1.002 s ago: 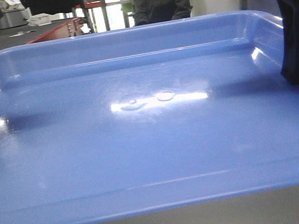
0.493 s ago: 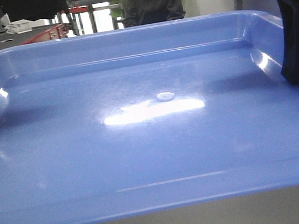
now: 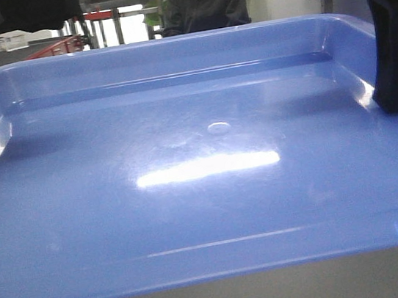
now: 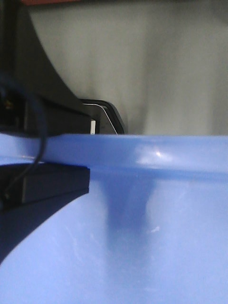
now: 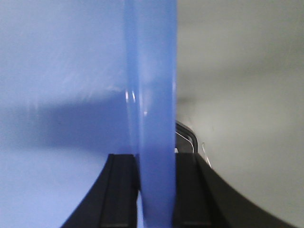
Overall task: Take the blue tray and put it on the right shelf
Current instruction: 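Hold the tray level with both grippers while the base turns away, then carry the tray with both grippers toward the shelf rack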
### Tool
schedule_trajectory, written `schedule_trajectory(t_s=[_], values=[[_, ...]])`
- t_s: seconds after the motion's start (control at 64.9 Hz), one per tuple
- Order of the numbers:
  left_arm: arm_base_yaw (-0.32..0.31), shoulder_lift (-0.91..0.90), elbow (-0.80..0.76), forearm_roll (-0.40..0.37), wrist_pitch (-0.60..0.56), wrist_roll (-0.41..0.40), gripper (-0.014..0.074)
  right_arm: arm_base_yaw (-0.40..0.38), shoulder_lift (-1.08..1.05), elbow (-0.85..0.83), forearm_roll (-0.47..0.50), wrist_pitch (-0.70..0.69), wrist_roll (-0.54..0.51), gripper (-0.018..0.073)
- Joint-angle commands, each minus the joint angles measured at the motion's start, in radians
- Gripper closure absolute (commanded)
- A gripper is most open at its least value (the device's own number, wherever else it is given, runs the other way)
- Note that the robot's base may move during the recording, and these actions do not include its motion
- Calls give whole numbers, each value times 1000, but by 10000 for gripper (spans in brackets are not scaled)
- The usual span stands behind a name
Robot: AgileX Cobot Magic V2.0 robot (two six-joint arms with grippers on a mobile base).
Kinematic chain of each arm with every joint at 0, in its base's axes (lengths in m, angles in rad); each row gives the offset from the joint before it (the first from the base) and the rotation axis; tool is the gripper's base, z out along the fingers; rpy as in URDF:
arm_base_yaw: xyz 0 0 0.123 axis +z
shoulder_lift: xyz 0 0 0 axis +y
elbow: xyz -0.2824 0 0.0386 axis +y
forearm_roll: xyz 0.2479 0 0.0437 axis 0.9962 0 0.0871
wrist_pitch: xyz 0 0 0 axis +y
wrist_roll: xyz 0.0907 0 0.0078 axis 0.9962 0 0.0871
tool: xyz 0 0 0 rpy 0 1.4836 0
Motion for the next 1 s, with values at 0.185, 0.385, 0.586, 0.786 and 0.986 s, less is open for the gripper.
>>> schedule_trajectory(t_s=[0.185, 0.385, 0.586, 0.786, 0.986], values=[[-8, -24, -25, 3, -13, -18, 617, 0, -28, -28, -12, -14, 6, 412], [-8, -24, -25, 3, -13, -18, 617, 0, -28, -28, -12, -14, 6, 412], [-8, -24, -25, 3, -13, -18, 617, 0, -28, -28, -12, -14, 6, 412], [-8, -24, -25, 3, -13, -18, 617, 0, -28, -28, -12, -14, 6, 412], [-8, -24, -25, 3, -13, -18, 617, 0, -28, -28, -12, -14, 6, 412]])
